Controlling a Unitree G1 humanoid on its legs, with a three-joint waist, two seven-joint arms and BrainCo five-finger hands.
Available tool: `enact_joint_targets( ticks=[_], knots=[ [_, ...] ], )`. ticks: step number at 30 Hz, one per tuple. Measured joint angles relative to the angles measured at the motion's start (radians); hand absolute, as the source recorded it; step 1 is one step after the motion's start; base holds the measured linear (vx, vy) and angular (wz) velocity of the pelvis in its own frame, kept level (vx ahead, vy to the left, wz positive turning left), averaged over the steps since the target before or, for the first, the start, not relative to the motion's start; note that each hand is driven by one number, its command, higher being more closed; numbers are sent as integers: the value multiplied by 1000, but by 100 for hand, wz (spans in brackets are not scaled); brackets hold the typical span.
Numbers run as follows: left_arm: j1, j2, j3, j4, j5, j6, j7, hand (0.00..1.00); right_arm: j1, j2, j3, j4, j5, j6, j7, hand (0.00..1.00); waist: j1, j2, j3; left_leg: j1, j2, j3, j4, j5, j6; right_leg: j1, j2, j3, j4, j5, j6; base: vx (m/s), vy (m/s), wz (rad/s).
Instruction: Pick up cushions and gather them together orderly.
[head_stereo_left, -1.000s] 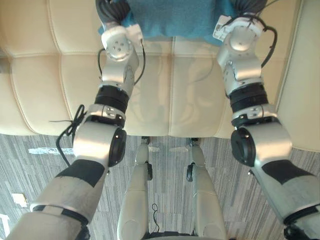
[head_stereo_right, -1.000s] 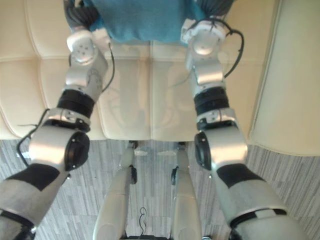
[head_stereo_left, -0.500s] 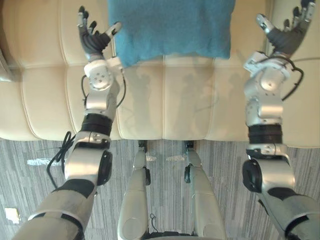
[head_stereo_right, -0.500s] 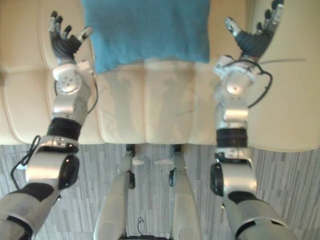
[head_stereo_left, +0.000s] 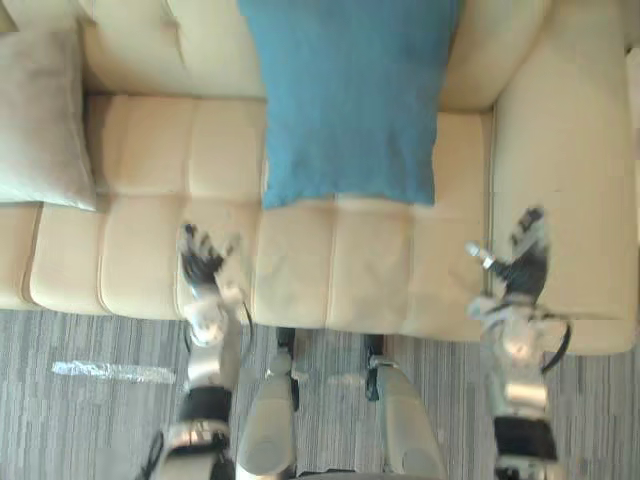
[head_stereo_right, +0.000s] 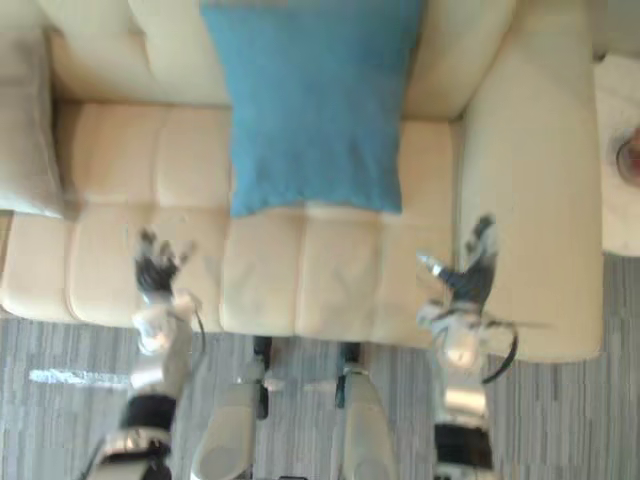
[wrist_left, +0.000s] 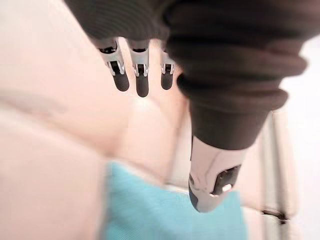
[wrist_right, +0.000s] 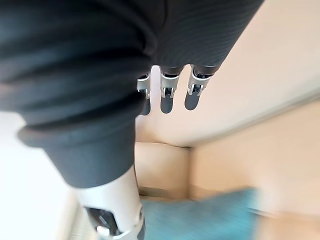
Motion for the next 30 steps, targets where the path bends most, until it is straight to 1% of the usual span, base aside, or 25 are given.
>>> enact_joint_targets(
  ticks=[3,5,6,9,11,13,15,20,23,26,28,29,30],
  knots=[
    [95,-9,-32,77,44,24,-52,0,72,41,2,125,5,13,32,0,1,2,-53,58,0,7,8,-25,2,62,-2,-1,-8,-20,3,82,4,-1],
    [126,-9,-31,145,64,33,-77,0,97,51,8,210,5,17,46,0,1,4,-86,87,3,21,8,-34,-1,94,-4,-2,-24,-27,11,78,23,-9],
    [135,-8,-29,215,85,38,-96,0,108,52,7,273,5,23,55,0,1,7,-106,113,5,24,6,-40,-1,125,-3,-4,-40,-27,11,67,17,-6],
    [136,-5,-25,324,135,57,-114,0,111,53,2,389,5,36,75,0,-1,8,-146,147,6,27,-11,-42,-1,166,-4,-13,-71,-24,15,65,16,-1],
    [119,-5,-2,421,172,71,-125,0,108,64,-14,481,5,42,83,0,-1,8,-170,185,7,28,-32,-39,-5,209,-4,-19,-102,-20,19,78,18,2],
    [119,2,18,486,203,78,-132,0,105,79,-43,565,5,54,91,0,-3,6,-191,220,10,32,-47,-40,-4,250,-4,-18,-129,-13,15,91,14,-1],
    [112,7,45,515,244,79,-132,0,102,81,-54,617,5,69,102,0,-2,4,-204,249,9,41,-63,-41,-5,276,-4,-12,-147,-7,16,76,15,-9],
    [103,26,51,576,280,84,-135,0,73,77,-121,693,4,78,117,0,-7,6,-213,292,0,53,-78,-46,-1,333,-2,1,-202,20,25,54,25,-9],
    [100,39,50,588,288,93,-136,0,58,71,-122,734,3,80,119,0,-7,-3,-219,295,-1,66,-83,-46,0,338,-1,15,-230,41,26,12,23,-14],
    [99,45,50,602,288,96,-136,0,49,71,-119,740,2,85,119,0,-5,-10,-214,318,-5,100,-89,-50,3,330,-1,49,-209,42,29,-23,19,-34],
    [89,49,49,602,289,97,-136,0,22,71,-104,741,1,93,118,0,0,-19,-196,319,-4,130,-54,-76,7,300,-3,66,-152,34,39,-61,-6,-45],
    [78,52,49,601,289,97,-135,0,8,72,-86,741,-2,95,117,0,0,-24,-177,306,1,132,-11,-98,8,287,-5,63,-116,31,44,-153,-39,-26],
    [57,52,50,598,289,100,-135,0,-5,76,-69,742,-23,97,117,0,0,-24,-172,249,24,126,68,-138,18,254,3,61,-62,24,60,-166,-45,-16]
  ],
)
